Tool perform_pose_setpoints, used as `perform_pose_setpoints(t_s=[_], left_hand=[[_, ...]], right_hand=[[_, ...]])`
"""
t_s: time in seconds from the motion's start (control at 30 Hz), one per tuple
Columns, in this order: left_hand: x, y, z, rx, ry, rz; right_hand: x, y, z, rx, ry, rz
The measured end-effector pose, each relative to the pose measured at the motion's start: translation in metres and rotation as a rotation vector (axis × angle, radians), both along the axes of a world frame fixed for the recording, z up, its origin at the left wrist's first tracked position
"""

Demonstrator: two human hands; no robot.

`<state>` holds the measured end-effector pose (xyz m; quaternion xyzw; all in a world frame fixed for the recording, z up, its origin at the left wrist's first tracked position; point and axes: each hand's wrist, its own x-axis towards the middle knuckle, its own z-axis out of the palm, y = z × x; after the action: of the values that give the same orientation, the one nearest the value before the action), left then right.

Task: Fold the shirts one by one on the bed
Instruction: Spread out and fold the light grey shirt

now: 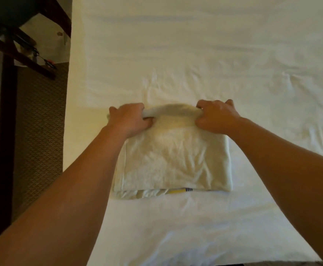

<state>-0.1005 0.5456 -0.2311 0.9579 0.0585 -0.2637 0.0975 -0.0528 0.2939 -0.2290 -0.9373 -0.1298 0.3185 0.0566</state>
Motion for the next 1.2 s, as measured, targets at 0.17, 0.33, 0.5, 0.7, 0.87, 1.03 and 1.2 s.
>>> perform_pose_setpoints(t_s=[0.17,0.33,0.5,0.7,0.87,1.03,1.2], left_hand=[[-0.023,0.006,0.025,-0.169,-0.162,-0.018],[-0.013,0.011,0.106,-0.295,-0.361,0.082],[-0.012,0.006,0.182,-0.330,-0.625,0.122],[-0.055,-0.007,0.146,-0.185,-0.761,0.060],[-0.142,-0.038,0.055,0.070,-0.543,-0.023],[-0.216,-0.053,0.004,0.126,-0.211,-0.099],[-0.187,-0.057,0.036,0.111,0.256,-0.041]], right_hand=[[0.002,-0.007,0.027,0.016,-0.041,0.078],[0.014,-0.014,0.094,0.245,-0.118,-0.019],[0.031,-0.018,0.154,0.531,-0.425,-0.085],[-0.002,-0.040,0.114,0.632,-0.583,0.068],[-0.087,-0.071,0.023,0.409,-0.369,0.263],[-0.156,-0.081,-0.011,0.254,-0.183,0.360],[-0.152,-0.083,-0.005,0.296,-0.029,0.313]])
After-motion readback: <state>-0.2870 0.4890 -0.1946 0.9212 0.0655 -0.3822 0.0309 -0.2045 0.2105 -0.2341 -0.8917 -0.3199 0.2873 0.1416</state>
